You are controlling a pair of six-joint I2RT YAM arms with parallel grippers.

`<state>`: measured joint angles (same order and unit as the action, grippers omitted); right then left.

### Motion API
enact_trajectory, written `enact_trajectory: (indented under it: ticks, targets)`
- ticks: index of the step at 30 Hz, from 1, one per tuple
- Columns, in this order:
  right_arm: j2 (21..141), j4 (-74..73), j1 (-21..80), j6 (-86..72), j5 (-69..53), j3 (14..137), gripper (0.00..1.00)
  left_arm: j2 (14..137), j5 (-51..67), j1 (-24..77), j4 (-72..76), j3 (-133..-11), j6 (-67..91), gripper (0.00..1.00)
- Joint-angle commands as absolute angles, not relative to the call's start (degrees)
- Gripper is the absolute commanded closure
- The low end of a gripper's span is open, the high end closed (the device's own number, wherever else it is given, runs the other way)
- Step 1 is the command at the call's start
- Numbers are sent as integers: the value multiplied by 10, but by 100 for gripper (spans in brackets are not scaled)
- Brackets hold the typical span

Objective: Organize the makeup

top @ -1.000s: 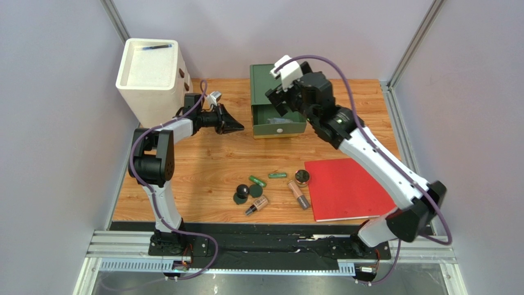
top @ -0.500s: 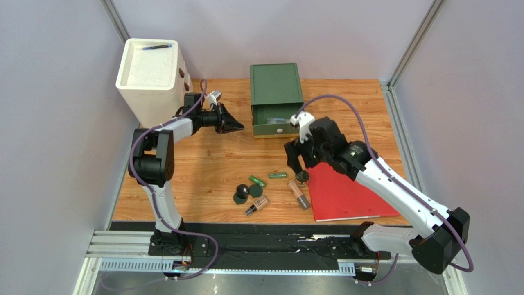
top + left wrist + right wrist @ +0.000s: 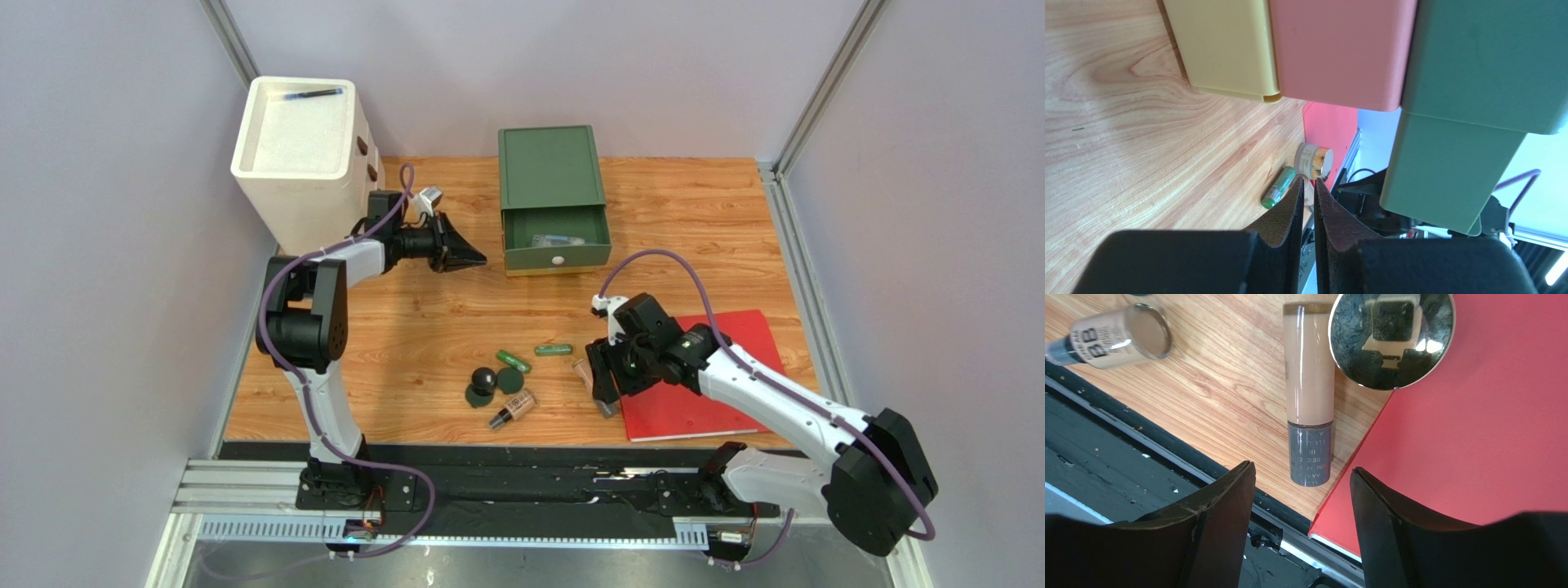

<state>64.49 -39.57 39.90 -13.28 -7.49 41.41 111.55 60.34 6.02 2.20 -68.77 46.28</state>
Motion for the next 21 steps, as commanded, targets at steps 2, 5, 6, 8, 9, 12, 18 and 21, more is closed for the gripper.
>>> enact_trajectory:
  ticks: [2, 5, 6, 8, 9, 12, 18, 21]
  targets:
    - [684, -336, 399, -158, -79, 406, 41, 1085, 610, 62, 36, -679, 453, 84]
    - [718, -330, 399, -163, -65, 412, 41, 1083, 611, 62, 34, -680, 452, 84]
    - [733, -318, 399, -160, -65, 413, 41, 1083, 609, 62, 35, -679, 453, 84]
    - [748, -299, 401, -161, -63, 416, 41, 1082, 609, 62, 35, -682, 454, 85]
    - [763, -296, 404, -162, -62, 417, 42, 1082, 611, 62, 35, -681, 454, 85]
    - [787, -294, 420, -163, -55, 428, 46, 1079, 611, 62, 33, -680, 453, 84]
    - [816, -293, 467, -169, -27, 431, 59, 1077, 611, 62, 29, -679, 449, 84]
    - [820, -310, 482, -168, -20, 439, 81, 1075, 610, 62, 27, -680, 448, 84]
